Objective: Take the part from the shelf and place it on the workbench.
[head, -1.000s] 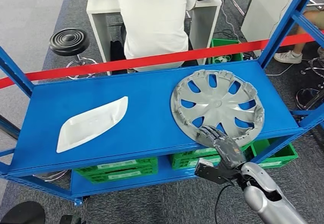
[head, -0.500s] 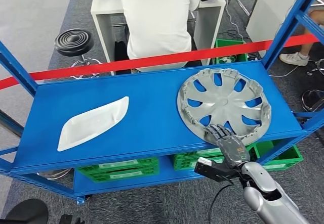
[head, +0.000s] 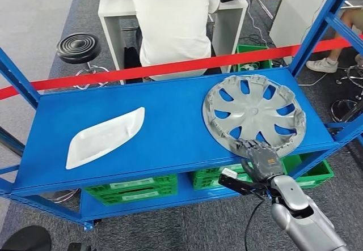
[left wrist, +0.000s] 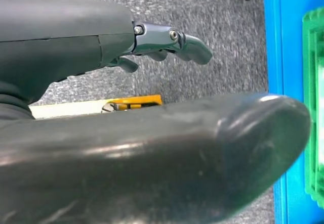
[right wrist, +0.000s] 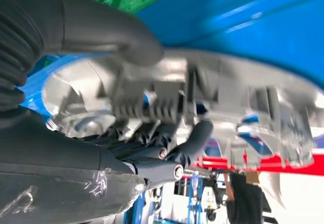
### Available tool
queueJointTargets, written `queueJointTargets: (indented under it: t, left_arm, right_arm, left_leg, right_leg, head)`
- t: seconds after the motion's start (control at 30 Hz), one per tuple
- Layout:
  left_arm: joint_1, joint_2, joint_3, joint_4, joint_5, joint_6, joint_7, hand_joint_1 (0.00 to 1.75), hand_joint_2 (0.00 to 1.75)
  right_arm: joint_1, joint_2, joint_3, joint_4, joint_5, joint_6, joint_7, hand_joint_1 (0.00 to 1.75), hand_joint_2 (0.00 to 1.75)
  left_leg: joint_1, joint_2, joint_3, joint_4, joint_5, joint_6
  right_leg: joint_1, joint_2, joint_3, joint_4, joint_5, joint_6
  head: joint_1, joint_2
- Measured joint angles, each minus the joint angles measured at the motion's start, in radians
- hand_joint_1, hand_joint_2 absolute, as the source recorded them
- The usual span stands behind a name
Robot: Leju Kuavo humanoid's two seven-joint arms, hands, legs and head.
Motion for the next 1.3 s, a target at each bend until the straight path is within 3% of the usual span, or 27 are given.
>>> queueJointTargets:
  t: [0.07, 0.1, 0.2, 0.23, 0.27, 0.3, 0.37, 0.43, 0.57, 0.6, 0.67, 0.73, 0.77, 0.8, 0.87, 0.9, 0.97, 1.03, 1.1, 1.23, 1.27, 1.3]
  left_arm:
    - [0.001, 0.0, 0.0, 0.0, 0.0, 0.002, -0.002, 0.0, 0.0]
    - [0.0, 0.001, 0.0, 0.0, 0.0, 0.003, -0.004, 0.0, 0.0]
    - [0.002, 0.001, 0.001, 0.0, 0.0, 0.004, -0.005, 0.0, 0.0]
    - [0.003, 0.001, 0.001, 0.0, 0.0, 0.004, -0.005, 0.0, 0.0]
    - [0.003, 0.001, 0.001, 0.0, 0.0, 0.004, -0.005, 0.0, 0.0]
    - [0.003, 0.001, 0.001, 0.0, 0.0, 0.004, -0.005, 0.0, 0.0]
    - [0.003, 0.001, 0.001, 0.0, 0.0, 0.005, -0.005, 0.0, 0.0]
    - [0.003, 0.002, 0.001, 0.0, 0.0, 0.007, -0.005, 0.0, 0.0]
    - [0.004, 0.003, 0.002, 0.0, -0.001, 0.01, -0.006, 0.0, 0.0]
    - [0.004, 0.003, 0.002, 0.0, -0.001, 0.01, -0.006, 0.0, 0.0]
    - [0.003, 0.002, 0.002, 0.0, -0.001, 0.011, -0.006, 0.0, 0.0]
    - [0.004, 0.002, 0.002, 0.0, -0.002, 0.011, -0.007, 0.0, 0.0]
    - [0.005, 0.002, 0.002, 0.0, -0.002, 0.011, -0.007, 0.0, 0.0]
    - [0.005, 0.003, 0.002, 0.0, -0.002, 0.011, -0.007, 0.0, 0.0]
    - [0.004, 0.004, 0.002, 0.0, -0.003, 0.01, -0.008, 0.0, 0.0]
    - [0.003, 0.005, 0.002, 0.0, -0.003, 0.009, -0.009, 0.0, 0.0]
    - [0.001, 0.005, 0.002, 0.0, -0.005, 0.006, -0.011, 0.0, 0.0]
    - [0.001, 0.005, 0.003, 0.0, -0.006, 0.003, -0.013, 0.0, 0.0]
    - [0.001, 0.006, 0.003, 0.0, -0.006, 0.002, -0.013, 0.0, 0.0]
    - [0.002, 0.009, 0.007, 0.0, -0.009, 0.0, -0.014, 0.0, 0.0]
    - [0.002, 0.009, 0.008, 0.0, -0.009, -0.001, -0.014, 0.0, 0.0]
    - [0.002, 0.009, 0.009, 0.0, -0.009, -0.001, -0.014, 0.0, 0.0]
  right_arm:
    - [0.004, 0.003, -0.006, -0.001, 0.004, -0.013, -0.003, 1.75, 1.75]
    - [0.007, 0.004, -0.008, -0.002, 0.005, -0.017, -0.004, 1.75, 1.75]
    - [0.019, 0.007, -0.015, -0.003, 0.005, -0.024, -0.006, 1.75, 1.75]
    - [0.023, 0.008, -0.016, -0.003, 0.005, -0.026, -0.007, 1.75, 1.75]
    - [0.026, 0.009, -0.017, -0.004, 0.005, -0.029, -0.009, 1.75, 1.75]
    - [0.029, 0.009, -0.019, -0.006, 0.004, -0.033, -0.012, 1.75, 1.75]
    - [0.035, 0.01, -0.026, -0.018, -0.001, -0.042, -0.018, 1.75, 1.75]
    - [0.046, 0.009, -0.04, -0.037, -0.01, -0.053, -0.022, 1.75, 1.75]
    - [0.07, 0.009, -0.071, -0.072, -0.02, -0.068, -0.025, 1.75, 1.75]
    - [0.073, 0.008, -0.077, -0.079, -0.021, -0.069, -0.025, 1.75, 1.75]
    - [0.08, 0.008, -0.085, -0.089, -0.022, -0.076, -0.025, 1.75, 1.75]
    - [0.091, 0.008, -0.092, -0.096, -0.023, -0.082, -0.026, 0.88, 1.75]
    - [0.096, 0.008, -0.095, -0.101, -0.025, -0.083, -0.027, 0.44, 1.75]
    - [0.101, 0.008, -0.098, -0.105, -0.031, -0.081, -0.029, 0.0, 1.75]
    - [0.106, 0.008, -0.103, -0.114, -0.061, -0.065, -0.038, 0.0, 1.75]
    - [0.106, 0.008, -0.105, -0.118, -0.086, -0.049, -0.047, 0.0, 1.75]
    - [0.108, 0.007, -0.111, -0.123, -0.153, -0.009, -0.072, 0.0, 1.75]
    - [0.112, 0.004, -0.114, -0.128, -0.213, 0.02, -0.092, 0.0, 1.75]
    - [0.117, -0.001, -0.115, -0.136, -0.244, 0.032, -0.099, 0.0, 1.75]
    - [0.121, -0.008, -0.116, -0.141, -0.263, 0.038, -0.099, 0.0, 1.75]
    - [0.122, -0.008, -0.116, -0.141, -0.263, 0.039, -0.099, 0.0, 1.75]
    - [0.123, -0.009, -0.116, -0.141, -0.264, 0.039, -0.099, 0.0, 1.75]
  left_leg:
    - [0.002, 0.002, 0.001, -0.002, 0.004, 0.014]
    - [0.003, 0.003, 0.001, -0.003, 0.005, 0.021]
    - [0.001, 0.004, 0.002, -0.003, 0.004, 0.03]
    - [0.0, 0.004, 0.002, -0.003, 0.004, 0.031]
    - [0.0, 0.004, 0.003, -0.003, 0.003, 0.031]
    - [0.0, 0.003, 0.006, -0.003, 0.002, 0.03]
    - [-0.001, 0.001, 0.011, -0.002, -0.003, 0.024]
    - [-0.004, -0.003, 0.011, -0.001, -0.005, 0.014]
    - [-0.002, -0.003, 0.006, 0.001, -0.011, -0.008]
    - [-0.002, -0.001, -0.006, 0.027, -0.03, -0.013]
    - [-0.001, 0.001, -0.061, 0.142, -0.091, -0.02]
    - [0.0, 0.001, -0.12, 0.257, -0.132, -0.023]
    - [0.0, 0.001, -0.13, 0.272, -0.125, -0.022]
    - [0.0, 0.002, -0.121, 0.25, -0.099, -0.022]
    - [0.001, 0.003, -0.066, 0.131, -0.028, -0.018]
    - [0.001, 0.002, -0.037, 0.069, -0.007, -0.015]
    - [-0.001, 0.002, -0.01, 0.007, 0.005, -0.006]
    - [-0.001, 0.002, -0.009, 0.001, 0.005, 0.007]
    - [0.001, 0.002, -0.008, -0.002, 0.009, 0.02]
    - [0.001, 0.003, -0.007, -0.003, 0.01, 0.031]
    - [0.0, 0.003, -0.007, -0.003, 0.01, 0.031]
    - [0.001, 0.003, -0.006, -0.003, 0.009, 0.03]
  right_leg:
    - [-0.002, -0.001, -0.007, 0.016, -0.013, 0.01]
    - [-0.002, -0.002, -0.023, 0.052, -0.036, 0.014]
    - [-0.002, -0.003, -0.11, 0.245, -0.126, 0.019]
    - [-0.002, -0.003, -0.129, 0.284, -0.135, 0.019]
    - [-0.002, -0.003, -0.131, 0.286, -0.125, 0.019]
    - [-0.003, -0.004, -0.113, 0.247, -0.097, 0.018]
    - [-0.003, -0.005, -0.043, 0.108, -0.034, 0.016]
    - [-0.002, -0.004, 0.001, 0.019, -0.01, 0.01]
    - [-0.001, -0.001, 0.002, 0.005, -0.008, -0.015]
    - [-0.003, -0.001, 0.003, 0.003, -0.006, -0.021]
    - [-0.004, -0.002, 0.002, 0.001, -0.006, -0.027]
    - [-0.004, -0.003, 0.002, 0.002, -0.007, -0.029]
    - [-0.004, -0.003, 0.002, 0.002, -0.007, -0.029]
    - [-0.004, -0.003, 0.002, 0.002, -0.007, -0.029]
    - [-0.004, -0.002, 0.003, 0.002, -0.007, -0.025]
    - [-0.002, 0.0, 0.002, 0.005, -0.007, -0.021]
    - [0.001, 0.003, -0.002, 0.006, -0.006, -0.009]
    - [-0.001, 0.003, -0.004, 0.002, -0.004, 0.003]
    - [-0.002, 0.001, -0.016, 0.029, -0.024, 0.012]
    - [-0.002, -0.002, -0.124, 0.267, -0.134, 0.021]
    - [-0.002, -0.002, -0.136, 0.291, -0.135, 0.022]
    - [-0.003, -0.002, -0.13, 0.279, -0.119, 0.021]
  head:
    - [0.003, 0.0]
    - [0.006, 0.0]
    - [0.015, 0.0]
    - [0.016, 0.0]
    - [0.016, 0.0]
    - [0.017, 0.0]
    - [0.019, 0.0]
    - [0.019, 0.0]
    - [0.016, 0.0]
    - [0.013, 0.0]
    - [0.006, 0.0]
    - [0.003, 0.0]
    - [0.003, 0.0]
    - [0.002, 0.0]
    - [0.001, 0.0]
    - [-0.001, 0.0]
    - [-0.001, 0.0]
    - [0.0, 0.0]
    - [0.005, 0.0]
    - [0.016, 0.0]
    - [0.016, 0.0]
    - [0.017, 0.0]
